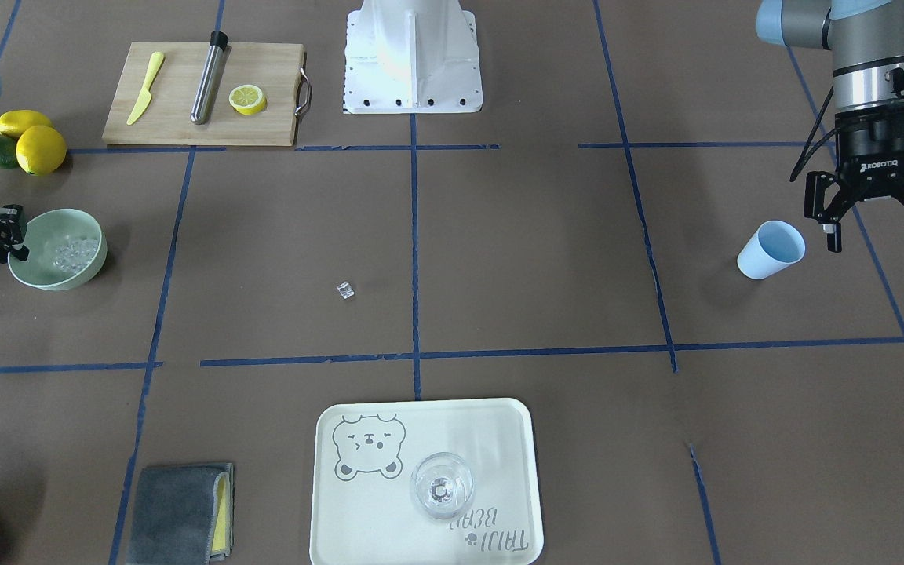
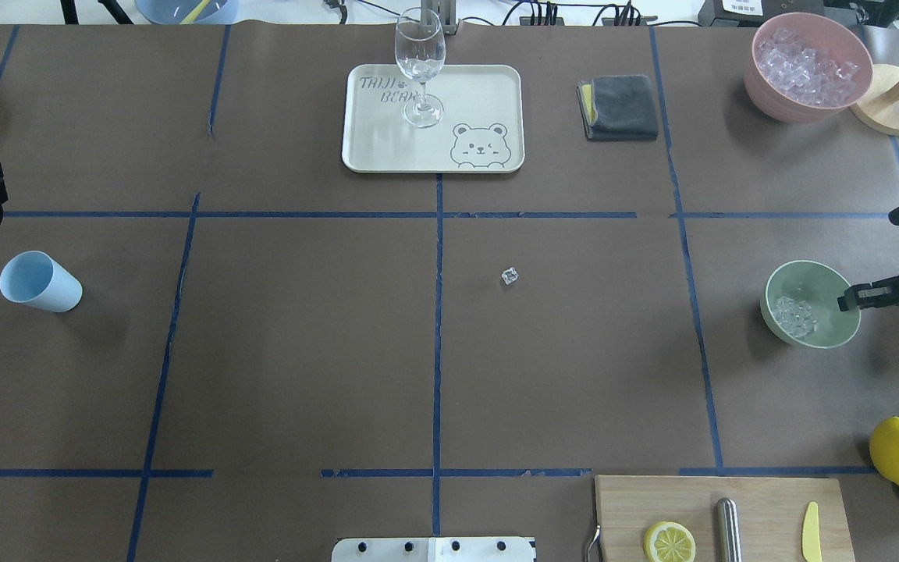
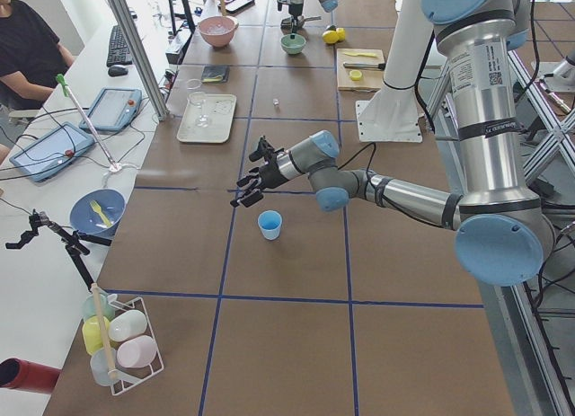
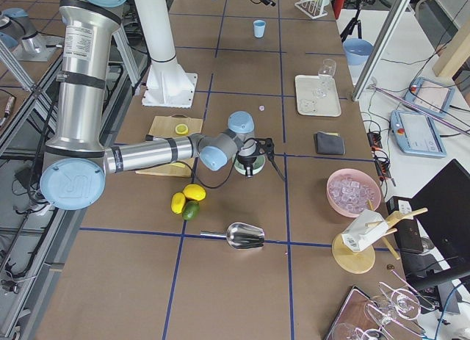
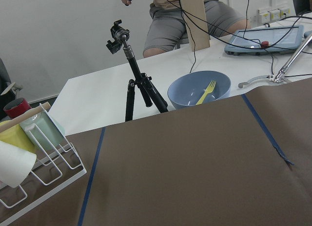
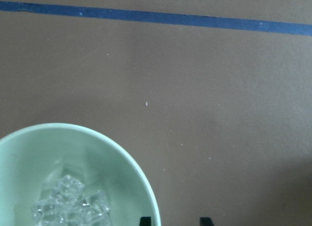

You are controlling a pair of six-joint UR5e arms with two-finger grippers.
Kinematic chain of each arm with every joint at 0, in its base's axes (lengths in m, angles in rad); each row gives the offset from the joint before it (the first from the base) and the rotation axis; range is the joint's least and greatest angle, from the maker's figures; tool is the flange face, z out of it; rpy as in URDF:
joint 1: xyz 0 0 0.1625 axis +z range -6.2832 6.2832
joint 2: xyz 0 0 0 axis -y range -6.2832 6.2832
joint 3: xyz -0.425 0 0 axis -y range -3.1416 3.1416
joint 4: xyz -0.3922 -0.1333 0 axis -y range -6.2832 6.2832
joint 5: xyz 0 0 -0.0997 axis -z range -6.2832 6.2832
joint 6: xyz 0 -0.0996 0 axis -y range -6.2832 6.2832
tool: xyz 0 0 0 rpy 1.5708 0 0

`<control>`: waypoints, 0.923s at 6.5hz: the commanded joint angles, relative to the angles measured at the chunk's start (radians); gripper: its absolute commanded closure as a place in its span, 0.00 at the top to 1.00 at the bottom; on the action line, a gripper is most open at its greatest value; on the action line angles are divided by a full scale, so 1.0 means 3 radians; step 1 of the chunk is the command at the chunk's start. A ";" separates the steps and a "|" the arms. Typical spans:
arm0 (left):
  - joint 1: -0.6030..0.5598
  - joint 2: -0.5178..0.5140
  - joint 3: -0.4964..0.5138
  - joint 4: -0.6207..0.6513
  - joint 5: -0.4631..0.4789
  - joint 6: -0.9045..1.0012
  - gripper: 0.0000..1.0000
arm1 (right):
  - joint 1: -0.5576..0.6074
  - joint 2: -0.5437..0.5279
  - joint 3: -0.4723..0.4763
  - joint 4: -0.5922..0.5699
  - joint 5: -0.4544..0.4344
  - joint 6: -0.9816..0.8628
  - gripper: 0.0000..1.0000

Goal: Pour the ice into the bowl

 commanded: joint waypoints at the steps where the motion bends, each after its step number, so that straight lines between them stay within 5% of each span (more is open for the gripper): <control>1: -0.0375 -0.0088 0.0000 0.0186 -0.0685 0.0364 1.00 | 0.0321 -0.0052 -0.0029 -0.0224 0.0063 -0.0607 1.00; 2: -0.0687 -0.0129 0.0000 0.0262 -0.1039 0.0677 1.00 | 0.0602 -0.0042 0.0062 -0.0677 0.0068 -0.1183 1.00; 5: -0.1190 -0.0833 0.0127 0.1583 -0.1741 0.1057 1.00 | 0.1359 0.0070 0.0577 -0.2200 0.0098 -0.2672 1.00; 6: -0.1444 -0.0896 0.0249 0.1734 -0.2128 0.1321 1.00 | 0.1716 0.0273 0.0564 -0.2737 0.0336 -0.3163 1.00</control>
